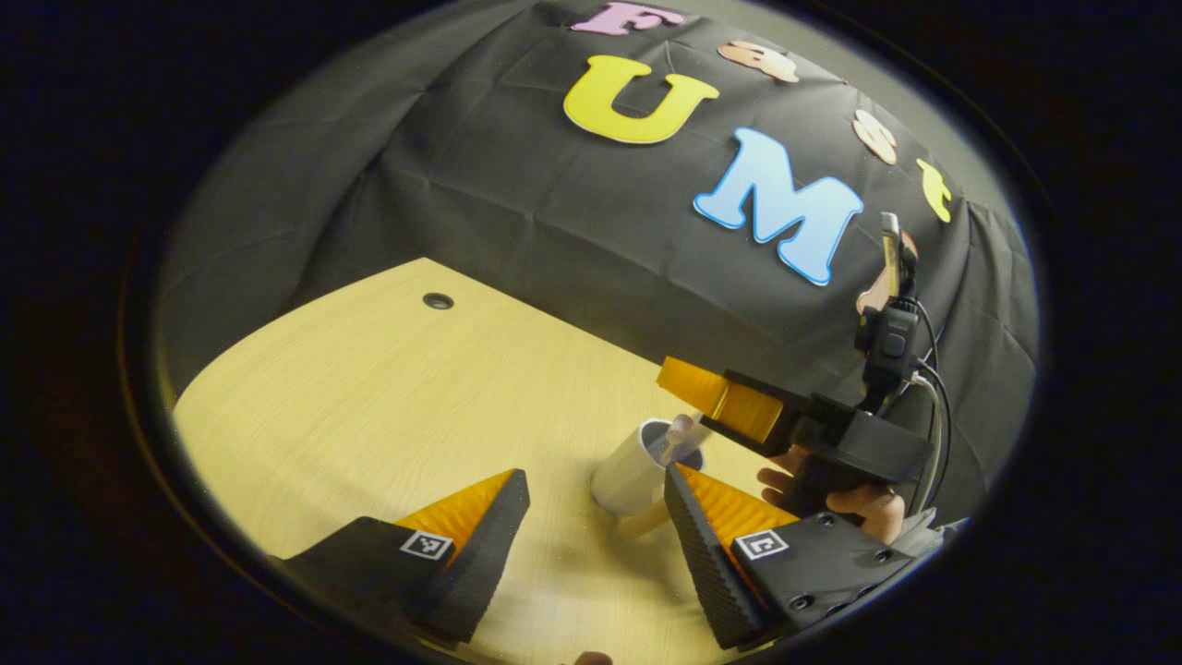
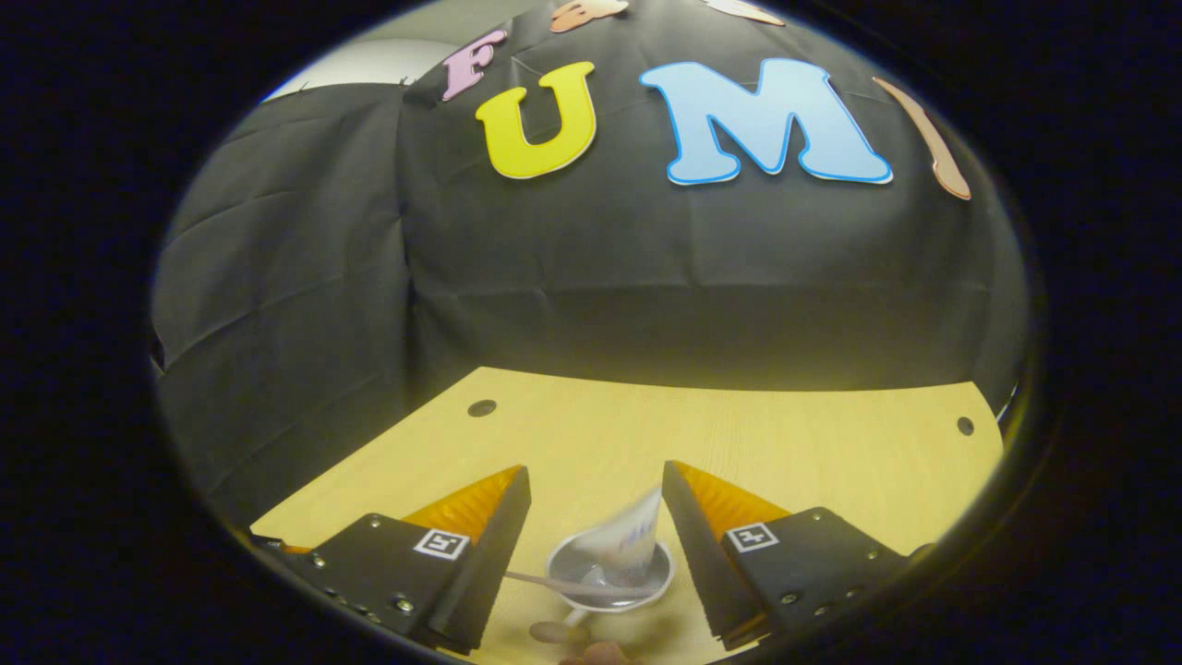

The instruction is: Put the toothbrush and toothpaste on the desktop into the cup, then pick up the cup and place it on the coaster on the desktop.

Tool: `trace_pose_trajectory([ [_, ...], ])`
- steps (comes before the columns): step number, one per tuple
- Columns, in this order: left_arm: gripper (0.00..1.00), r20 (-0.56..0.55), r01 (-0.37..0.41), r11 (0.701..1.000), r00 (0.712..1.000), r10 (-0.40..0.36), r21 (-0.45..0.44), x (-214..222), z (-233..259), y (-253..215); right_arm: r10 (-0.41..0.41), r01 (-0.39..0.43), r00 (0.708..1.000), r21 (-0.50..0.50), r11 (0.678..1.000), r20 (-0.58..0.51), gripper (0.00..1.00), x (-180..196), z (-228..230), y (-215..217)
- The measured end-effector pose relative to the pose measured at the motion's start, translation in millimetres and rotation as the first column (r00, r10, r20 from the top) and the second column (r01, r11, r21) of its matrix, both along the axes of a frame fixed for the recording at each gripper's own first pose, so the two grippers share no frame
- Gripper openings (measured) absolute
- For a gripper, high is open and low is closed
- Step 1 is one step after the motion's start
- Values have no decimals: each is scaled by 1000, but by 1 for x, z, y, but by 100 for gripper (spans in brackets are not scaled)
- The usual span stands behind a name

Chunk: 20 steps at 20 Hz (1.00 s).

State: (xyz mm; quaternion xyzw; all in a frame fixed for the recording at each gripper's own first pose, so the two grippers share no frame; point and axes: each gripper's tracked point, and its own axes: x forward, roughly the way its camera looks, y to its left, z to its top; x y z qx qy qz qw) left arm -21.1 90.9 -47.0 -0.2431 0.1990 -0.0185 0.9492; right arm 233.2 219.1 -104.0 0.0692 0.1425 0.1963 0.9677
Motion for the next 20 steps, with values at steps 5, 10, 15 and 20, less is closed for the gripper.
trace_pose_trajectory([
  [5,93,-10,23,1000,1000,-23,12,-1,0,-11,-13,12,999,45,999,30,86,-6,23,-8],
  [10,97,-31,53,998,998,-52,28,-1,-5,-29,-39,35,997,66,997,72,86,-20,50,-32],
  [15,95,-50,88,994,995,-86,59,6,-10,-48,-106,97,989,83,992,101,86,-36,69,-65],
  [20,97,-103,144,987,985,-137,69,26,-30,-69,-178,171,980,80,982,90,85,-55,78,-106],
])
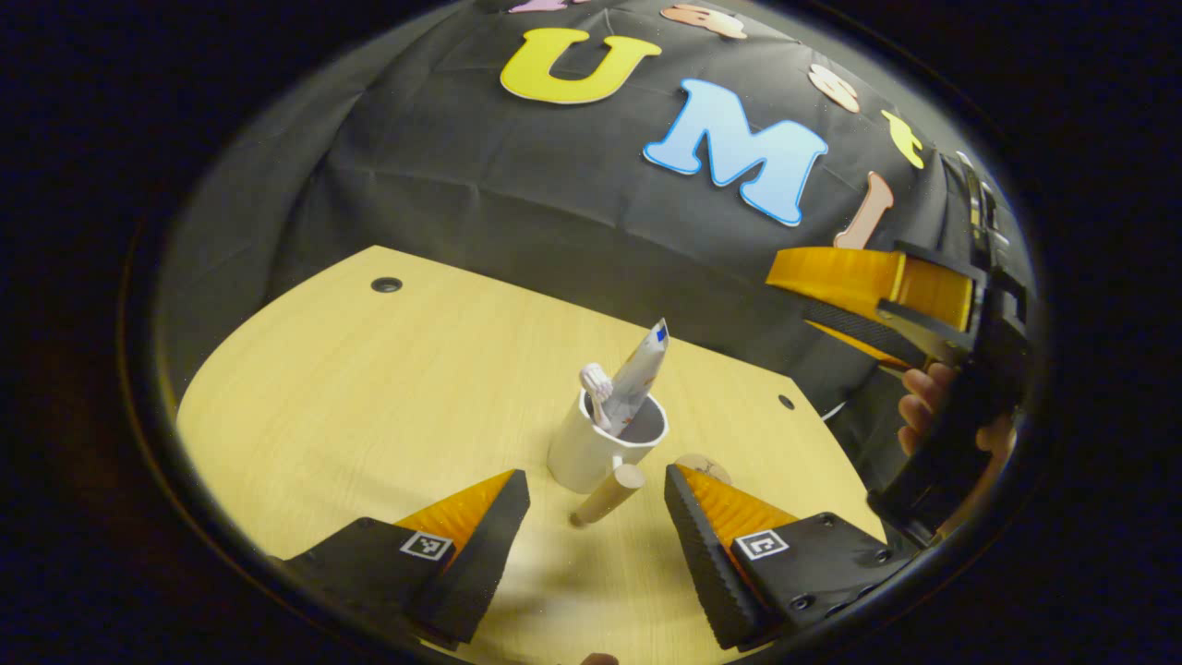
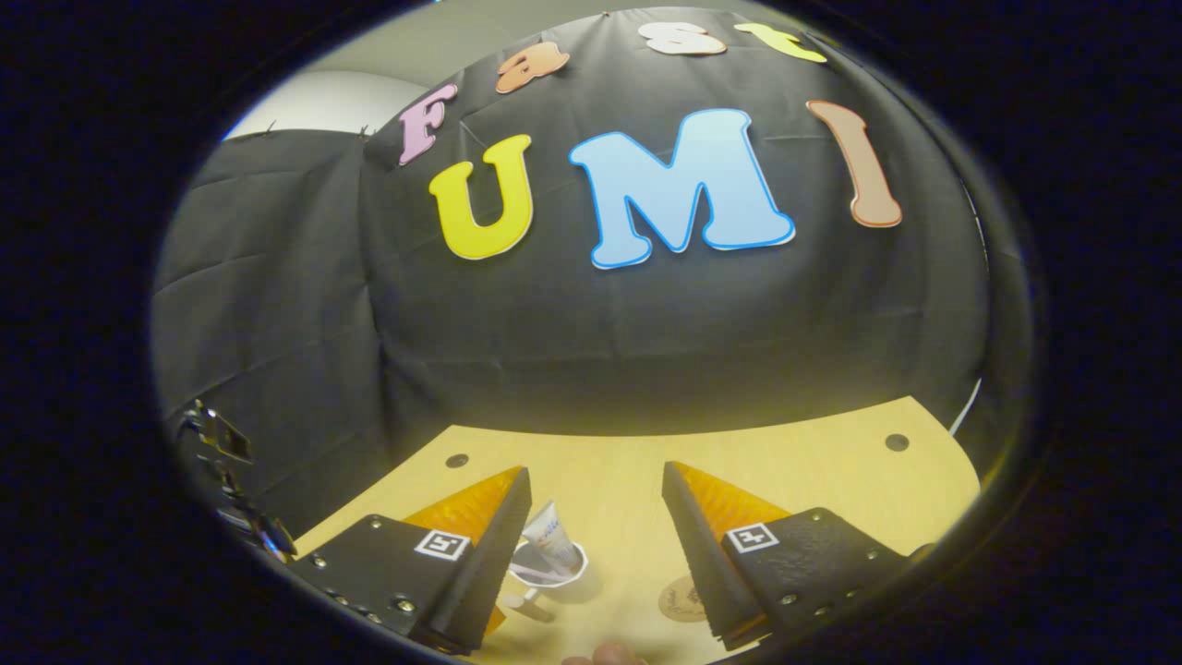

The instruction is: Put the toothbrush and toothpaste on the desktop into the cup, then pick up the cup and place it on the coaster on the desktop.

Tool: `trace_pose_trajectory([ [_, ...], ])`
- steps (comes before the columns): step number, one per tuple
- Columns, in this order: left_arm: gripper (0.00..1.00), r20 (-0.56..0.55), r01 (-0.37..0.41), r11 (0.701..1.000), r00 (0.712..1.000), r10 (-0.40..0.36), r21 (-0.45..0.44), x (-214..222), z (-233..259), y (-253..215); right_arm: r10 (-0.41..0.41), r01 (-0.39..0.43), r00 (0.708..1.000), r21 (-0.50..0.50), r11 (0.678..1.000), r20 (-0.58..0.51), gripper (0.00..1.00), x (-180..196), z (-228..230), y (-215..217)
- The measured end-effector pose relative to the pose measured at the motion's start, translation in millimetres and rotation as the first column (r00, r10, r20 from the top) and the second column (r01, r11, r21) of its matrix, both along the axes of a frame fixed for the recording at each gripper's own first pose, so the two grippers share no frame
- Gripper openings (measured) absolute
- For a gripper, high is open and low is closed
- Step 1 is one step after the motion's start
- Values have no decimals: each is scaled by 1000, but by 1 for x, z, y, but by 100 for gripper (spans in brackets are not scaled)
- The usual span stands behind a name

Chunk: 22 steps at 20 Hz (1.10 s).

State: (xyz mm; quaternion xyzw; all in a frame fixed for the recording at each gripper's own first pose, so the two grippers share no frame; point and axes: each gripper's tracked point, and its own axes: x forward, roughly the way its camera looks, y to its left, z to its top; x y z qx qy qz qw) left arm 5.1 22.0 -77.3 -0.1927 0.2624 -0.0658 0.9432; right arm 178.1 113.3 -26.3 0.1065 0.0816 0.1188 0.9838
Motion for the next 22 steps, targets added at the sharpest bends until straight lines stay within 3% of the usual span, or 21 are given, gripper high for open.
trace_pose_trajectory([
  [9,97,-156,81,995,985,-71,57,34,-52,-27,-106,100,994,-150,984,-33,85,-45,-22,-64],
  [15,92,-235,116,989,968,-93,88,49,-74,-36,-116,89,983,-188,978,-140,86,-66,-61,-82],
  [17,82,-262,119,988,961,-89,102,53,-81,-37,-114,83,979,-178,981,-172,86,-67,-71,-86],
  [19,81,-275,117,986,958,-81,118,58,-85,-37,-117,86,974,-160,983,-193,86,-66,-75,-93],
  [21,66,-293,113,983,954,-66,147,58,-88,-35,-124,96,972,-142,985,-198,86,-65,-76,-101],
  [22,66,-301,115,981,951,-64,155,59,-89,-34,-127,101,971,-136,986,-203,86,-64,-78,-106],
])
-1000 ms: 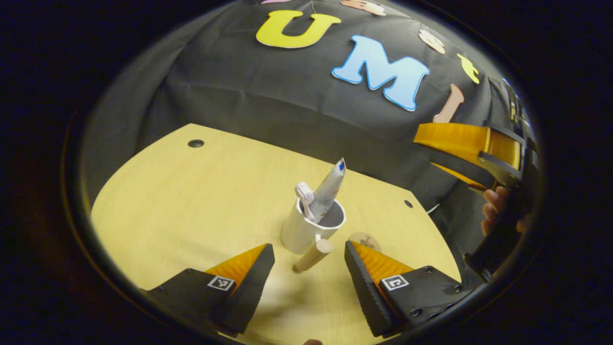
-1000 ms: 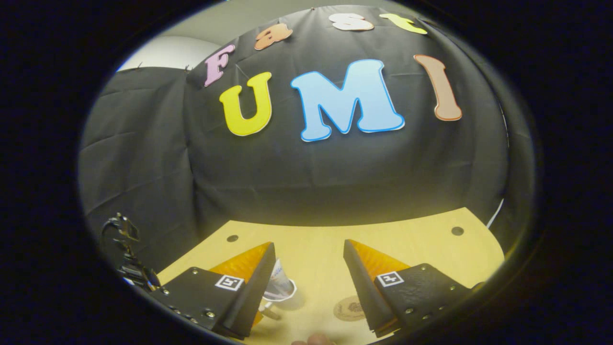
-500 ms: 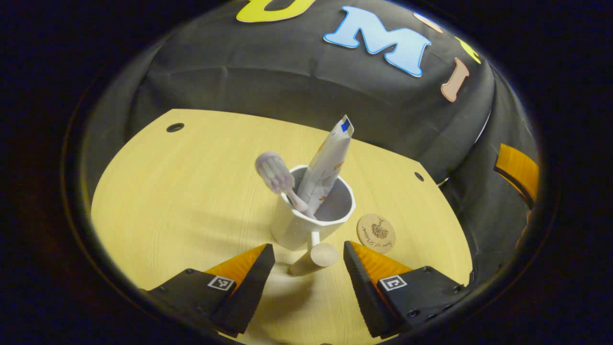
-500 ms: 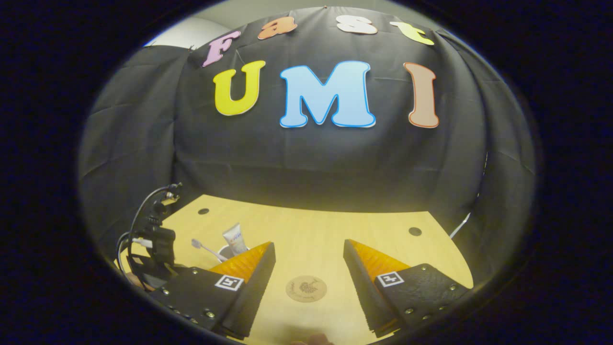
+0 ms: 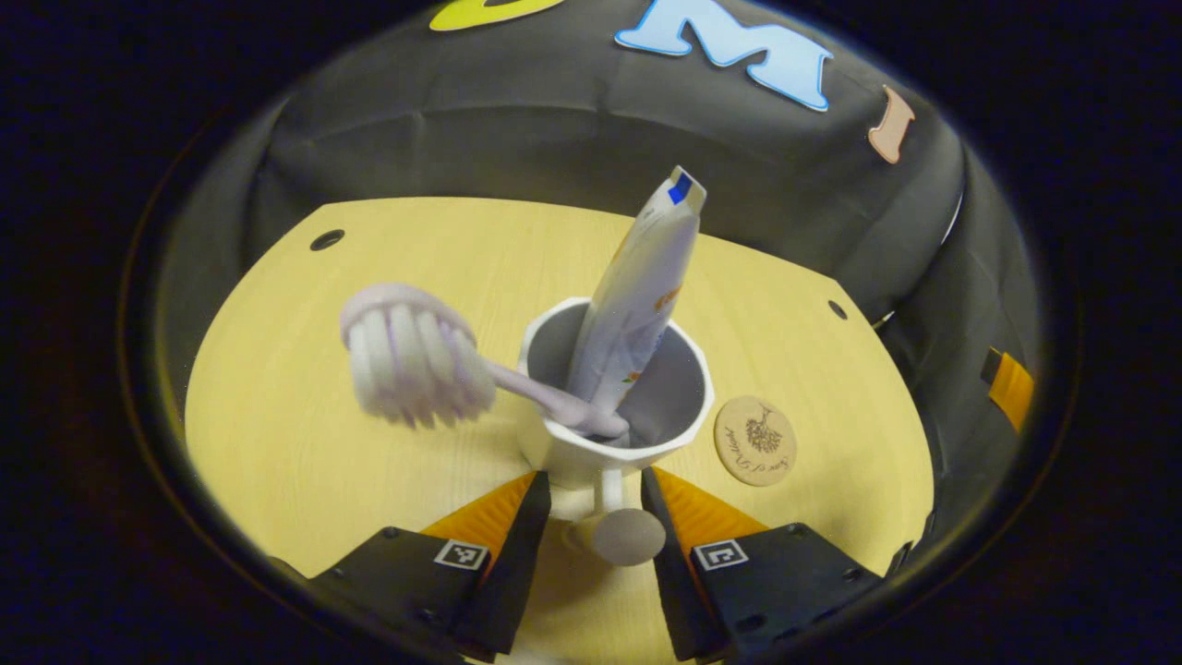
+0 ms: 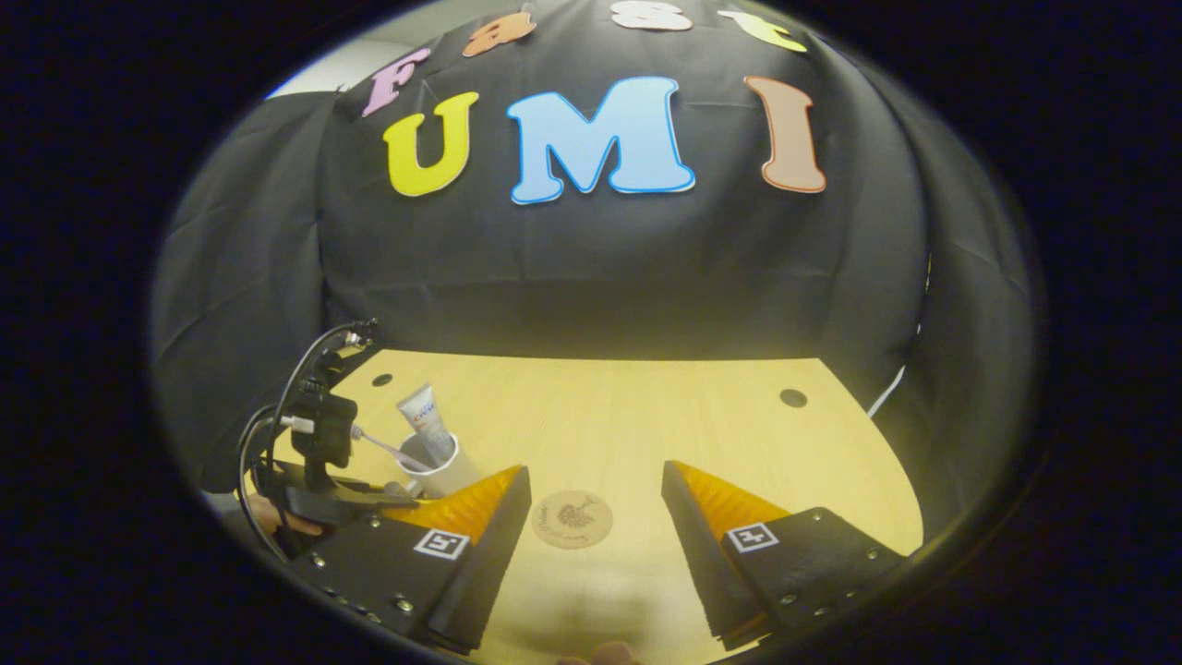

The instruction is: Put the toothbrush and toothpaste on the desktop into the cup, then pick up the cup and place it on the coaster on the desktop.

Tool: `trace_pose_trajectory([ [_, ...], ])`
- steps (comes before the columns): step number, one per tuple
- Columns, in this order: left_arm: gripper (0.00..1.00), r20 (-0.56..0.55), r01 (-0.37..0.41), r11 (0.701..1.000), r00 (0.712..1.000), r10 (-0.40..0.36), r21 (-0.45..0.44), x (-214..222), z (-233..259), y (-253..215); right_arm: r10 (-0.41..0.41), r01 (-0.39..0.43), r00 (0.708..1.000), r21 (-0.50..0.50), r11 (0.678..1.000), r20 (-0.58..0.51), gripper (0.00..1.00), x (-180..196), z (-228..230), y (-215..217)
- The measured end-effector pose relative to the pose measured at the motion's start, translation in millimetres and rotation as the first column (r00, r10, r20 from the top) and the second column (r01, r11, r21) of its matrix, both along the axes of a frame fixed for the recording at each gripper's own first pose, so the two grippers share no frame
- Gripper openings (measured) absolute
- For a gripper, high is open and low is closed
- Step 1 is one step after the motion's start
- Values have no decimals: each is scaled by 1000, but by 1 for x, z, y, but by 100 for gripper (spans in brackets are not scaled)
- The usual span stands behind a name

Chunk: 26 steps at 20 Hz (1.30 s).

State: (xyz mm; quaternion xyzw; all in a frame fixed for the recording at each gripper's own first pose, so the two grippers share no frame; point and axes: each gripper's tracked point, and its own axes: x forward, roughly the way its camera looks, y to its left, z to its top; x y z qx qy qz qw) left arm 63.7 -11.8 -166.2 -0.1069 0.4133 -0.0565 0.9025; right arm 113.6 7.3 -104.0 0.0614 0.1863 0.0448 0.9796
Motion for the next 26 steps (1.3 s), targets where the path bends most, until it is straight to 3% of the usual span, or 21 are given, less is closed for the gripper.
trace_pose_trajectory([
  [1,64,-9,-4,1000,1000,4,11,-2,-4,-1,-6,6,1000,5,1000,-3,86,1,-1,-5],
  [4,41,-26,-18,999,1000,18,30,-4,-5,-1,-7,7,1000,27,1000,-31,86,-5,-7,-12],
  [8,42,-62,-2,988,998,12,157,-10,-12,6,-12,16,998,57,998,-63,86,-7,-17,-21],
  [12,27,-41,-4,980,999,12,197,-6,-9,2,-22,27,997,68,997,-76,86,-5,-24,-32],
  [15,33,-10,-28,982,999,30,188,-4,-6,3,-33,40,996,78,996,-79,86,-6,-27,-40],
  [16,27,2,-33,980,999,34,194,-3,-8,2,-38,45,996,82,996,-81,86,-5,-27,-42],
  [18,27,25,-37,982,999,33,184,-2,-4,-2,-43,50,996,88,995,-83,86,-5,-28,-46],
  [19,33,29,-36,983,999,31,181,-3,-2,-3,-45,52,996,88,995,-84,86,-5,-29,-48],
  [21,27,29,-31,985,999,27,172,-4,12,-6,-46,53,995,85,995,-83,86,-6,-29,-51],
  [26,27,57,20,987,998,-29,158,-8,48,-34,-61,67,995,86,994,-76,86,-8,-27,-60],
])
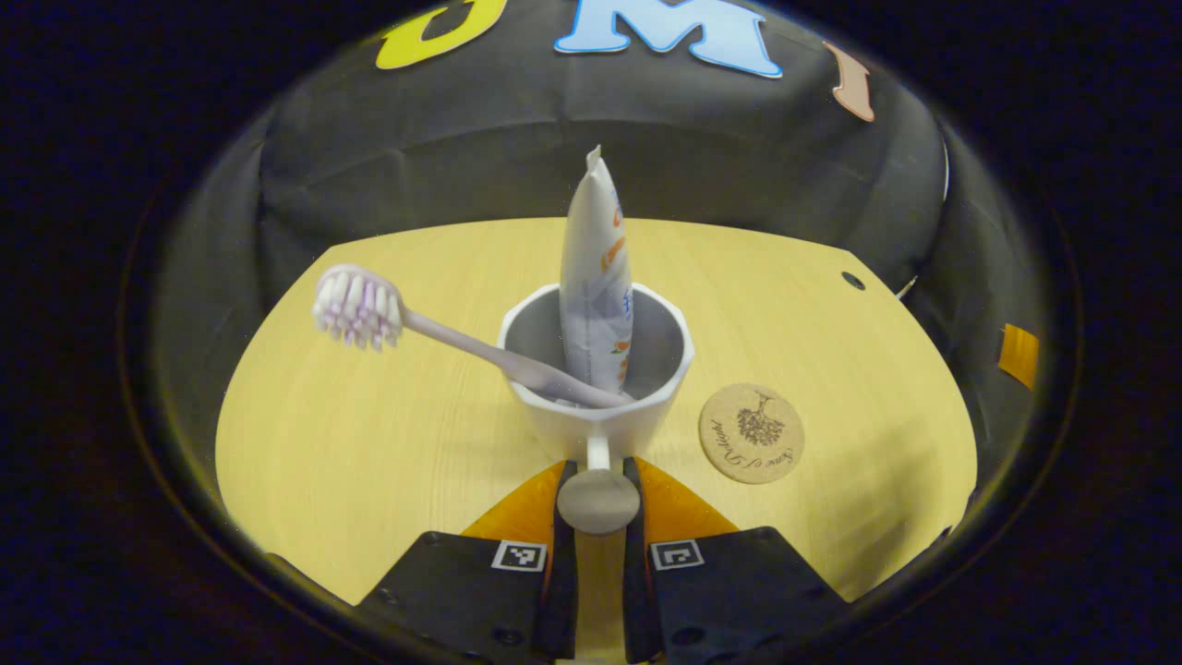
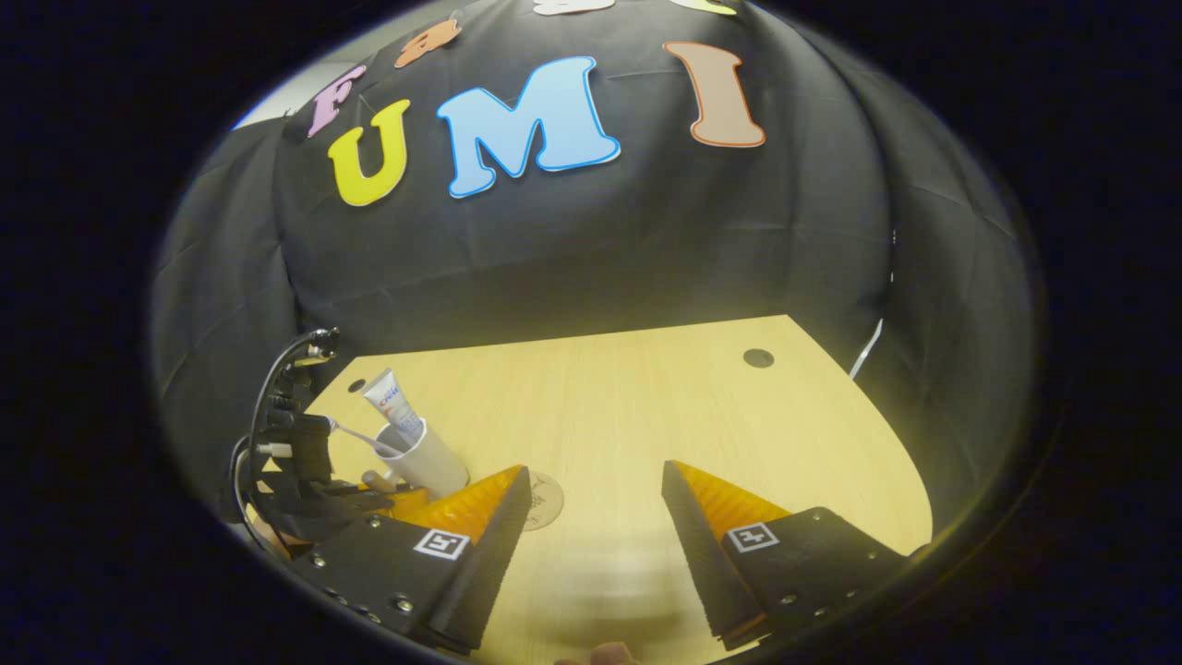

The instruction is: Put the toothbrush and toothpaste on the desktop into the cup, then pick up the cup and place it on the coaster on the desktop.

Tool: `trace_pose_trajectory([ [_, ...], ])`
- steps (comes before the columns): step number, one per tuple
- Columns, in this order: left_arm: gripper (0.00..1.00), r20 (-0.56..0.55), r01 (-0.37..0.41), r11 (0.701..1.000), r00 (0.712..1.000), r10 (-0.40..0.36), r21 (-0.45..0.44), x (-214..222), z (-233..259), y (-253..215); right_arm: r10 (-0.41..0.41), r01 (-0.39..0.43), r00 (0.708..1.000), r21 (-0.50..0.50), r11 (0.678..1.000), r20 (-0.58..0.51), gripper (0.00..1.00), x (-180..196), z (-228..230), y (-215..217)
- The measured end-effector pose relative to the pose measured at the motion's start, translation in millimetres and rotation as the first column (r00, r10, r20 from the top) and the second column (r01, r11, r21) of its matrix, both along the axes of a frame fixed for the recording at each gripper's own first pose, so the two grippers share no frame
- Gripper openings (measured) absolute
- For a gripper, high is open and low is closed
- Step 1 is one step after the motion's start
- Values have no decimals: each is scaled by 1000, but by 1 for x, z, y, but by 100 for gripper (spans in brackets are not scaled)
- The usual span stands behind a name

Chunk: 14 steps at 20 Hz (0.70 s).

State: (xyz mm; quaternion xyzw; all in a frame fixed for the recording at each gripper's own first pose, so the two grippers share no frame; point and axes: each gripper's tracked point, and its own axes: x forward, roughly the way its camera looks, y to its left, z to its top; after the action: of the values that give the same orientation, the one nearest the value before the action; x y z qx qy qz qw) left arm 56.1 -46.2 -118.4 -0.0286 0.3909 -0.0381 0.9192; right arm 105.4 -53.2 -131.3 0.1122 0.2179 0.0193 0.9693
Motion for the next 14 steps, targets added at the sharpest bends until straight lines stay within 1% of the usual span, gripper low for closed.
trace_pose_trajectory([
  [1,26,9,13,1000,1000,-13,-2,1,5,-8,-3,3,1000,1,1000,1,86,-1,0,-2],
  [2,32,23,31,1000,999,-31,3,3,4,-19,-8,8,1000,2,1000,2,86,-2,0,-4],
  [3,26,39,47,999,998,-47,9,5,7,-27,-12,11,1000,6,1000,2,86,-3,-1,-7],
  [4,27,44,58,998,997,-58,9,7,9,-34,-14,14,1000,12,1000,0,86,-4,-1,-8],
  [5,32,40,65,998,997,-65,1,7,8,-42,-17,17,1000,16,1000,2,86,-5,-1,-9],
  [6,32,39,61,998,997,-60,-4,9,7,-46,-19,19,1000,16,1000,1,86,-7,-1,-11],
  [7,19,40,63,998,997,-63,-1,10,6,-49,-21,21,1000,14,1000,1,86,-8,-3,-13],
  [12,19,48,46,999,998,-45,-24,10,4,-54,-20,20,1000,7,1000,-7,86,-12,-8,-22],
  [14,19,47,35,998,998,-33,-47,8,3,-63,-16,16,1000,12,1000,-13,86,-13,-11,-23],
])
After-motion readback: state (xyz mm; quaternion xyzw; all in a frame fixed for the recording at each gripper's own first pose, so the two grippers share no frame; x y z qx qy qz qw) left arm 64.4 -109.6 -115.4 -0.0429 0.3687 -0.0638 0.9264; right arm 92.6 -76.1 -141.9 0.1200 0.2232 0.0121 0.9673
